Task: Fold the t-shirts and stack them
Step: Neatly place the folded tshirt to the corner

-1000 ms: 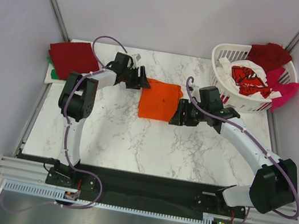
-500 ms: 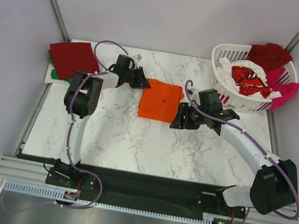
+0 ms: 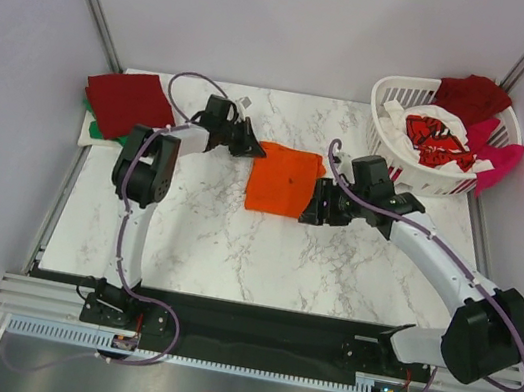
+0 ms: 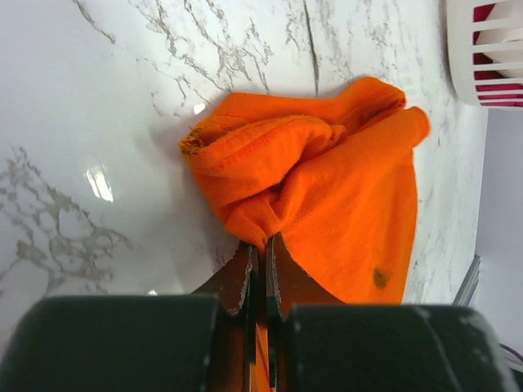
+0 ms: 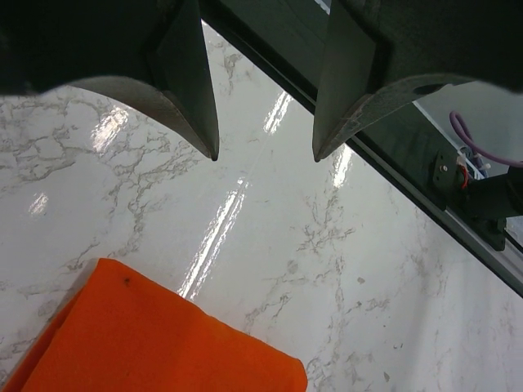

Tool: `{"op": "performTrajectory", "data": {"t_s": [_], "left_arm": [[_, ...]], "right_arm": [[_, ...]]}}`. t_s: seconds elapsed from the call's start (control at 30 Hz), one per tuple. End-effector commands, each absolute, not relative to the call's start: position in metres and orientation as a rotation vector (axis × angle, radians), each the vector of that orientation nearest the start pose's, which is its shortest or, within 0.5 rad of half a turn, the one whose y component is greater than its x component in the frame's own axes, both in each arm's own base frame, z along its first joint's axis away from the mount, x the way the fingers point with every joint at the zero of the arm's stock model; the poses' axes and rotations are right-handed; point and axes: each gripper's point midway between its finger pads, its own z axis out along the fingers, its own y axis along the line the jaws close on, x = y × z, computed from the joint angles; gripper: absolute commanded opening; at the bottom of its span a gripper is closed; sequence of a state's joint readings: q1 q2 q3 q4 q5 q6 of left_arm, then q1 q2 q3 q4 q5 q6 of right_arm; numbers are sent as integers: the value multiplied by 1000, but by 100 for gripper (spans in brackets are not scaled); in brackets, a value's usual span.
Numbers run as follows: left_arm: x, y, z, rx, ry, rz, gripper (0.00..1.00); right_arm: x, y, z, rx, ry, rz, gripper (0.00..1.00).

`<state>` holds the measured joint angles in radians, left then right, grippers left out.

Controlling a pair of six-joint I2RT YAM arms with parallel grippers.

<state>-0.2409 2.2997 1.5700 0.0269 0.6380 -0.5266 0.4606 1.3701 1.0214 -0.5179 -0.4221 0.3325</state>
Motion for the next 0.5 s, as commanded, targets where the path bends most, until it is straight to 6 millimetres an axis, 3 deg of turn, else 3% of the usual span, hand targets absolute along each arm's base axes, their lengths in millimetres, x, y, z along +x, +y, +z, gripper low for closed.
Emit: {"op": "performTrajectory", "data": {"t_s": [0.0,0.13,0.47], "left_arm": [[508,-234,109,34,2258,-1129,2],[507,-209,136,18,2236,-1099,2],[511,-130,166,-52,2294,-927,2]], "right_arm": [[260,226,166,-382,2429,893,58],[256,227,171,-388,2412,910,58],[245,225,187,-403,2357,949,58]]}}
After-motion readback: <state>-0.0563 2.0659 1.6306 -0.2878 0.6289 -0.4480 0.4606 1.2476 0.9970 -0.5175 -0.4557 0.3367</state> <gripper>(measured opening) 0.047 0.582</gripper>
